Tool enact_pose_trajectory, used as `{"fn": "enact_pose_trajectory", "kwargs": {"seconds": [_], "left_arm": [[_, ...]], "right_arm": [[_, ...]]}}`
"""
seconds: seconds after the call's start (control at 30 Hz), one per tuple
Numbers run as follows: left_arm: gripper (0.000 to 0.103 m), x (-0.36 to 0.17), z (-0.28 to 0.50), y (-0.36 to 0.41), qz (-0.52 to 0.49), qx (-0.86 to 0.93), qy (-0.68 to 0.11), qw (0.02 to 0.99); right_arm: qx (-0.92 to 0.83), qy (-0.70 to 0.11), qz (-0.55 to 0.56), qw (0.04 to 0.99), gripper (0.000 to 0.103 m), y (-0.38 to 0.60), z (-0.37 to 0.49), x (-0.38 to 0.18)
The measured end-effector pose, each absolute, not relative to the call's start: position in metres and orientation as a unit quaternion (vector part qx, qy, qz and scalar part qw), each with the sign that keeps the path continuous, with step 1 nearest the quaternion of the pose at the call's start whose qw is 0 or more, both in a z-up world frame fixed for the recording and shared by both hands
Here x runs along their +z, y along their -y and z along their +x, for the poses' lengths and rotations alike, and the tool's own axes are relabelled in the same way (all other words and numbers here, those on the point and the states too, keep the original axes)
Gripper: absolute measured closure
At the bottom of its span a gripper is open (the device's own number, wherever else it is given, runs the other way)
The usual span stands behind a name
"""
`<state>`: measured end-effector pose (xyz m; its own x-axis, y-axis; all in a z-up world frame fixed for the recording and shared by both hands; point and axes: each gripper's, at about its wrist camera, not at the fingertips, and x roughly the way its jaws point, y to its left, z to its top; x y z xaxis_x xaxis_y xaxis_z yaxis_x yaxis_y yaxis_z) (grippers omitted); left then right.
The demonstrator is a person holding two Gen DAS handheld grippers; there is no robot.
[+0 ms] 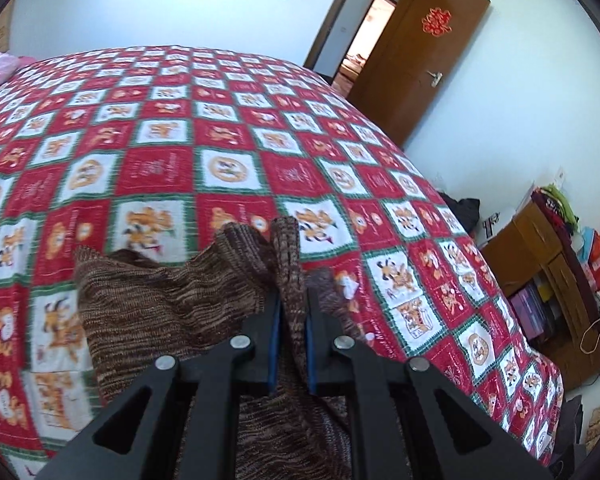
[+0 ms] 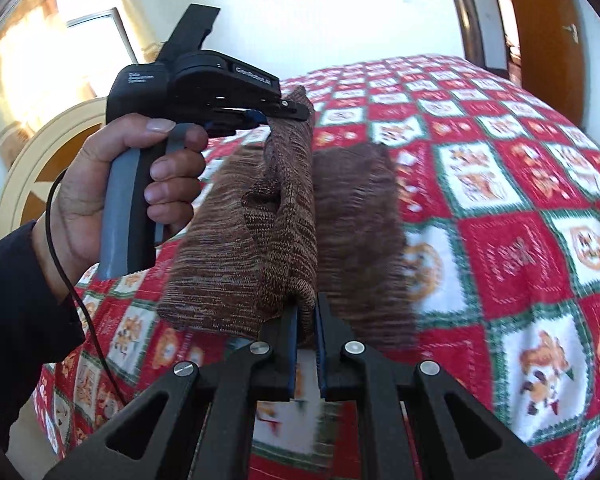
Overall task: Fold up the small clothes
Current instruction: 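Lift the side edge and fold it over the sweater with both grippers, then open both grippers to release the folded sweater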
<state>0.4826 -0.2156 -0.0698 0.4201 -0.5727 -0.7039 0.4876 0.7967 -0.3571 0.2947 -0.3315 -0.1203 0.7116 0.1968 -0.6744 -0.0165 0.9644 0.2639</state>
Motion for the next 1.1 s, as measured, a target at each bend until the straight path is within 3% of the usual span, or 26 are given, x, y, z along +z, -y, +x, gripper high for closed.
{"fn": "enact_pose_trajectory", "kwargs": {"seconds": [0.3,0.43,0.47,0.6,0.73,0.87,1.03,1.1], "left_arm": [[0.091,-0.099,0.475,0.271,0.011,-0.3,-0.437,0.848],[0.087,-0.081,0.457,0.267,0.03,-0.308,-0.398,0.864],[0.082,-0.075,0.453,0.261,0.03,-0.313,-0.387,0.867],[0.059,-0.061,0.426,0.224,0.037,-0.308,-0.347,0.885],[0.056,-0.088,0.392,0.18,0.077,-0.261,-0.336,0.902],[0.056,-0.126,0.373,0.15,0.078,-0.239,-0.358,0.899],[0.046,-0.137,0.369,0.144,0.065,-0.233,-0.364,0.899],[0.039,-0.141,0.371,0.144,0.063,-0.225,-0.37,0.899]], "right_arm": [[0.042,-0.402,0.179,0.897,0.096,0.367,0.299,-0.152],[0.062,-0.394,0.198,0.895,0.096,0.375,0.296,-0.149],[0.065,-0.391,0.206,0.895,0.094,0.38,0.294,-0.149],[0.017,-0.366,0.212,0.906,0.069,0.402,0.28,-0.14],[-0.025,-0.319,0.204,0.925,0.069,0.411,0.277,-0.115],[0.032,-0.327,0.158,0.931,0.069,0.375,0.303,-0.1],[0.021,-0.46,0.107,0.881,0.073,0.34,0.359,-0.142],[0.011,-0.449,0.106,0.887,0.073,0.338,0.36,-0.136]]}}
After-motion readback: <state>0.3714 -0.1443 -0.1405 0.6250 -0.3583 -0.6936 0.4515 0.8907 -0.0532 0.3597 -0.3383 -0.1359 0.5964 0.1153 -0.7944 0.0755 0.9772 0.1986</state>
